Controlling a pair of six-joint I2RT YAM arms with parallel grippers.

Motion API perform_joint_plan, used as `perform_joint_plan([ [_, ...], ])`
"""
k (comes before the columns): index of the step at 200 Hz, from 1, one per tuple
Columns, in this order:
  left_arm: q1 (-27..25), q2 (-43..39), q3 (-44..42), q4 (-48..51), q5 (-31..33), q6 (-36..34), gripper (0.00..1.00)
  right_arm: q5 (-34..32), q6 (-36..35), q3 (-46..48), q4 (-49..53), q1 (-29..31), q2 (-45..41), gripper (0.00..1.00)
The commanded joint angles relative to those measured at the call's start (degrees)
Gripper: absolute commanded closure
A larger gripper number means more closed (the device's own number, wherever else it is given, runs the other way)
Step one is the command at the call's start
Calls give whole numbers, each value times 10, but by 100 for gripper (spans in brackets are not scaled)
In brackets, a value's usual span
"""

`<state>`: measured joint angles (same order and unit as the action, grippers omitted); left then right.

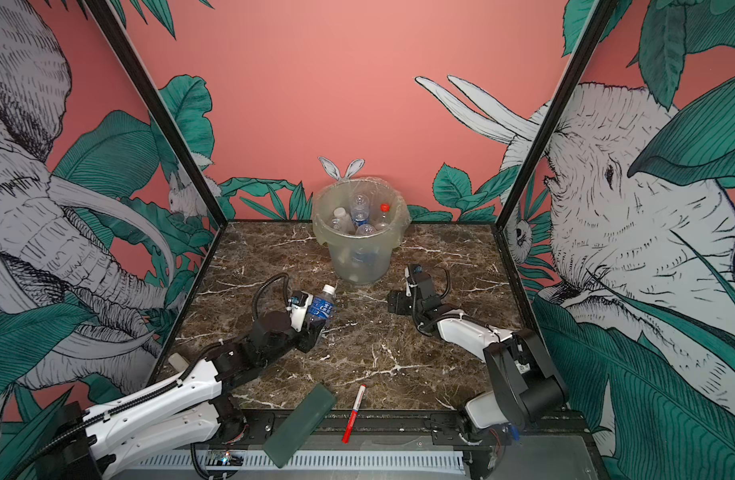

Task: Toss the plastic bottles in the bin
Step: 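Lift the blue-labelled bottle with the left gripper and carry it over the bin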

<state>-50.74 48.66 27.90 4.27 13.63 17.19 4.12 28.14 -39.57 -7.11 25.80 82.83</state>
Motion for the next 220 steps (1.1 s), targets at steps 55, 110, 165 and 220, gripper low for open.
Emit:
perform_joint_plan([
  [55, -3, -59, 80, 81, 20, -28, 51, 11, 5, 7, -22, -2, -21, 17],
  [110, 5, 117, 342, 60, 21, -129, 49, 13, 2, 5, -20, -2, -19, 17],
  [165, 130, 451, 769, 115, -76, -157, 1, 19, 3, 3, -20, -3, -9, 13],
  [220, 139, 421, 709, 55, -71, -149, 0, 16, 1, 7, -16, -4, -29, 9],
])
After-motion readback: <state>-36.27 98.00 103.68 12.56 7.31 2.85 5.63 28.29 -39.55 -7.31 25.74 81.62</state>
